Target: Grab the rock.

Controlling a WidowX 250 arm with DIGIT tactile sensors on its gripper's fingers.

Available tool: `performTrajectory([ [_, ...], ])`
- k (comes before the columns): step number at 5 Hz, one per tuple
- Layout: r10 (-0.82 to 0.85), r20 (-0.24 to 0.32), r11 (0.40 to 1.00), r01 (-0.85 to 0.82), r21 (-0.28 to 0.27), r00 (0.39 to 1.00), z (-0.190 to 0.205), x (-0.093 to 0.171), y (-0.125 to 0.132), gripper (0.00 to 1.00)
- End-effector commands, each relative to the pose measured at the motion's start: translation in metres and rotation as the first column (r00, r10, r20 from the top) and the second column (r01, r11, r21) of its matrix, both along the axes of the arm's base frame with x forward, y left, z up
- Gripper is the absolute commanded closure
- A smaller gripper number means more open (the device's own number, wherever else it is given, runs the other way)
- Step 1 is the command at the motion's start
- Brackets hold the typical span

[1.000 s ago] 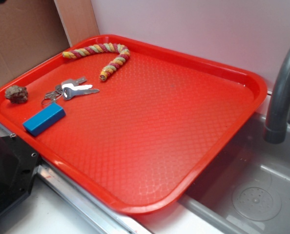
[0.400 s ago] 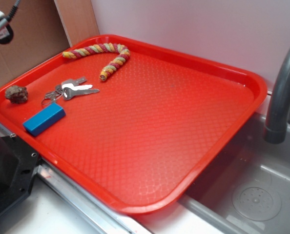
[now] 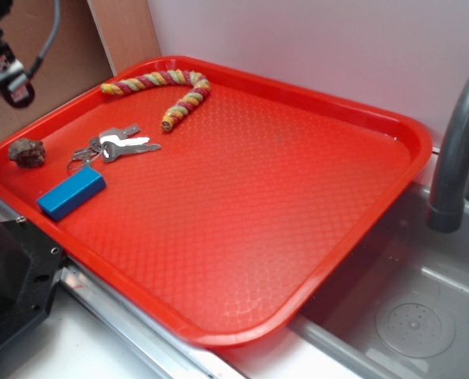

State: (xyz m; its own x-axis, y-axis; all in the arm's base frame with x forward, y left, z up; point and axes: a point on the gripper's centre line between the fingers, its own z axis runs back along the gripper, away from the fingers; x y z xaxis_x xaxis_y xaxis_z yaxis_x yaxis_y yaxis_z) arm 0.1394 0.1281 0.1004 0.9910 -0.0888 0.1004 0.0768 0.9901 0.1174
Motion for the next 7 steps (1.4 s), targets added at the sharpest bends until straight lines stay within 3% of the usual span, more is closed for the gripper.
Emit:
performTrajectory([
  [1,-0.031,-0.068,0.997,0.036,0.074,0.997,-0.031,0.001,0.023,0.00],
  [2,-0.095,-0.086,0.995,0.098,0.025,0.992,-0.048,0.001,0.017,0.00],
  [4,-0.045,-0.148,0.998,0.052,0.042,0.988,-0.071,-0.004,0.026,0.00],
  [6,-0.050,-0.167,0.996,0.061,0.061,0.985,-0.080,-0.003,0.024,1.00],
  [7,-0.057,-0.165,0.996,0.069,0.064,0.985,-0.080,-0.003,0.021,1.00],
])
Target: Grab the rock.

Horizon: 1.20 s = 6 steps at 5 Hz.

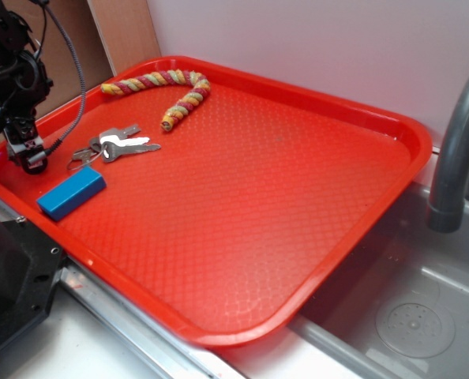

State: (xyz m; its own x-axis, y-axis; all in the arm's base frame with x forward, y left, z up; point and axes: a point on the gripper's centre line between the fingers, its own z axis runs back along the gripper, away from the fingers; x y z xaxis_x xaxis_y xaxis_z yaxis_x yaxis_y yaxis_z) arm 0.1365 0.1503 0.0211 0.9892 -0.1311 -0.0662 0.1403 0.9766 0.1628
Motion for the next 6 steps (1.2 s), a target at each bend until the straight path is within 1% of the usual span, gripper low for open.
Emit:
performTrajectory([
  [1,0.026,0.013,0.999,-0.026,0.037,1.000,0.014,0.002,-0.009,1.00],
  [2,0.150,0.049,0.984,-0.154,0.087,0.987,0.063,0.012,-0.034,1.00],
  [3,0.183,0.103,0.983,-0.180,-0.034,0.978,0.115,0.021,-0.076,1.00],
  [4,0.242,0.100,0.963,-0.226,-0.148,0.965,0.163,0.035,-0.117,1.00],
  [5,0.283,0.094,0.946,-0.262,-0.192,0.955,0.176,0.042,-0.133,1.00],
  [6,0.297,0.131,0.940,-0.265,-0.214,0.946,0.182,0.048,-0.151,1.00],
])
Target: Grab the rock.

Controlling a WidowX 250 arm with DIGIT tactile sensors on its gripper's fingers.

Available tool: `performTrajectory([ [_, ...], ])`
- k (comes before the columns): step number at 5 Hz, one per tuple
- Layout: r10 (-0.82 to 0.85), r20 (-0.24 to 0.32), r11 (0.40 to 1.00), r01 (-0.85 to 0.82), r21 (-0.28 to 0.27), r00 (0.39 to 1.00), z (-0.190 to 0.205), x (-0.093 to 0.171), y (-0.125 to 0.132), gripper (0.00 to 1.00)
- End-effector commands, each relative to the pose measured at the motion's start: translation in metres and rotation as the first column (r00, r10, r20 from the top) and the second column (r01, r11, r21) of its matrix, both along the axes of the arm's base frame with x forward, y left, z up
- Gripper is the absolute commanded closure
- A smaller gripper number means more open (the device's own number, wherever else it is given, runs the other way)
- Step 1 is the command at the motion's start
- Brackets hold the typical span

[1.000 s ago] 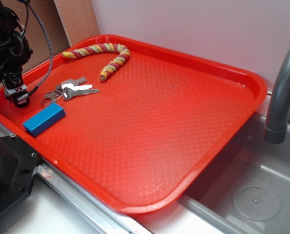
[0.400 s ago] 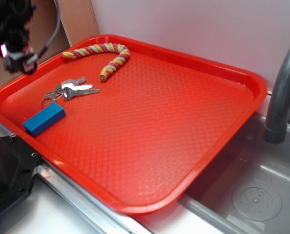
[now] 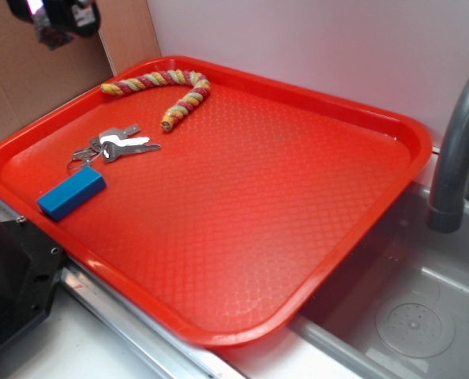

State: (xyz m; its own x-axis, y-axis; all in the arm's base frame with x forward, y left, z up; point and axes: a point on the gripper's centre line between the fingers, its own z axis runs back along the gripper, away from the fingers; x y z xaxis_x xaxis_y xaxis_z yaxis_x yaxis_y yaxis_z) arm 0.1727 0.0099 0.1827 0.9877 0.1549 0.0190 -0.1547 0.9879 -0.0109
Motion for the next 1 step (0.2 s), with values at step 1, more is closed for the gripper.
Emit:
performTrajectory([
  [1,-0.045,0.074,0.999,0.044,0.017,0.996,0.0097,0.0149,-0.0175,1.00],
])
